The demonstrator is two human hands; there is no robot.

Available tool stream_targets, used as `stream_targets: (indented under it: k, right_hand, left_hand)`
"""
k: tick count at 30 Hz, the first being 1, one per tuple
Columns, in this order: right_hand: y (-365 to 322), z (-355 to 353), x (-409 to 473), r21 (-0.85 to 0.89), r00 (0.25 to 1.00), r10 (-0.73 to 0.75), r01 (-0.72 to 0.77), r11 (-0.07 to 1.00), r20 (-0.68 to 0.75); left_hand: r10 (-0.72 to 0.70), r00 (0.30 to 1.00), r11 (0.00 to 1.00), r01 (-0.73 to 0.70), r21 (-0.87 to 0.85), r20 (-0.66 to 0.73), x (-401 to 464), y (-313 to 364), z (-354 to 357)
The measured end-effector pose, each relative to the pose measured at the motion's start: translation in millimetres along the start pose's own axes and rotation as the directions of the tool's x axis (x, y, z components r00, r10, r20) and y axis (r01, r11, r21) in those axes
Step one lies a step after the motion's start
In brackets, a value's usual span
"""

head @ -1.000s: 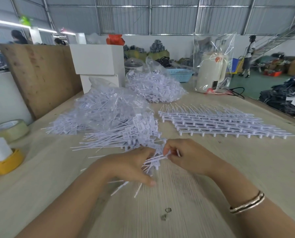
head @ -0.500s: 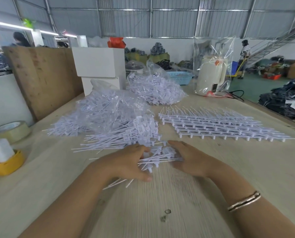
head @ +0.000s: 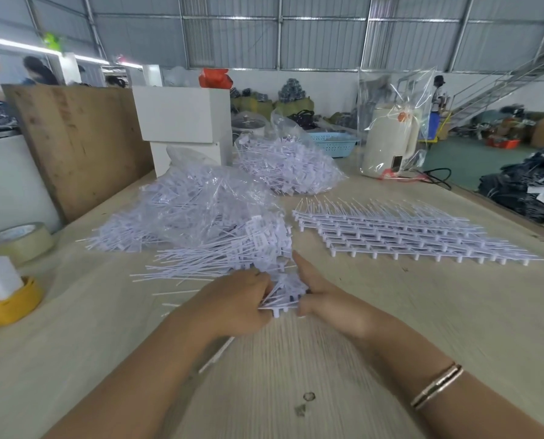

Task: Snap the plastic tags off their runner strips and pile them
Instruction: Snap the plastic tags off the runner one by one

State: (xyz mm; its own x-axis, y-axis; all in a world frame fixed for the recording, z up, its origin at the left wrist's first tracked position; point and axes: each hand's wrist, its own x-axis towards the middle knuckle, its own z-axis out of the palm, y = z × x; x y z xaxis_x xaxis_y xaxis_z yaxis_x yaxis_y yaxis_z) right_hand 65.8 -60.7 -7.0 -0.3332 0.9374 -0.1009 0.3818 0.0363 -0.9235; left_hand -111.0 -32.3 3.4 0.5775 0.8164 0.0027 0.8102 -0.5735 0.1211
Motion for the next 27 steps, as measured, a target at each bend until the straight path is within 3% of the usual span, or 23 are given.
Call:
stream_targets:
  k: [2, 4, 7, 10, 15, 18, 21, 25, 27]
  right_hand:
    - [-0.9, 5.1, 1.1, 0.029, 0.998, -0.016, 0.014, 0.999, 0.059]
    - [-3.6, 1.1, 0.0, 0.051, 0.999, -0.04, 0.038, 0.998, 0.031]
    - [-5.9, -14.9, -3.8, 0.141, 0.986, -0.048, 0.072, 0.987, -0.162]
    - [-2.9, -28.4, -2.9, 0.153, 0.923, -0.031, 0.097, 0.983, -0.384]
    - [4.9, -35.8, 2.0, 0.064, 0.859, -0.09, 0.141, 0.988, -0.505]
    - [9.3, -35.5, 5.7, -0.005, 0.852, -0.108, 0.122, 0.992, -0.512]
    - [14.1, -37.1, 7.5, -0.048, 0.84, -0.127, 0.119, 0.992, -0.527]
    - [19.5, -39.5, 8.6, -0.058, 0.837, -0.117, 0.101, 0.993, -0.535]
    - [20.8, -39.4, 9.0, -0.087, 0.845, -0.118, 0.085, 0.993, -0.522]
  left_hand:
    - [0.016, 1.0, 1.0, -0.016, 0.003, -0.021, -0.2, -0.6, 1.7]
    - [0.019, 0.999, 0.999, -0.018, 0.028, -0.038, -0.9, -2.2, 1.5]
    - [0.034, 0.994, 0.998, -0.028, 0.063, -0.102, -0.7, -1.1, 0.8]
    - [0.05, 0.988, 0.993, -0.033, 0.116, -0.146, -2.2, 2.5, -3.7]
    - [-0.013, 0.926, 0.993, 0.056, 0.104, -0.378, 17.5, -15.4, -25.9]
    - [-0.092, 0.961, 0.98, 0.133, 0.146, -0.261, 35.9, -38.8, -17.6]
    - [-0.157, 0.982, 0.986, 0.15, -0.07, -0.106, 42.5, -52.0, 3.8]
    - [-0.138, 0.989, 0.959, 0.118, -0.259, -0.058, 38.2, -63.2, 6.5]
    - [-0.134, 0.987, 0.956, 0.107, -0.274, -0.083, 33.0, -63.3, 3.4]
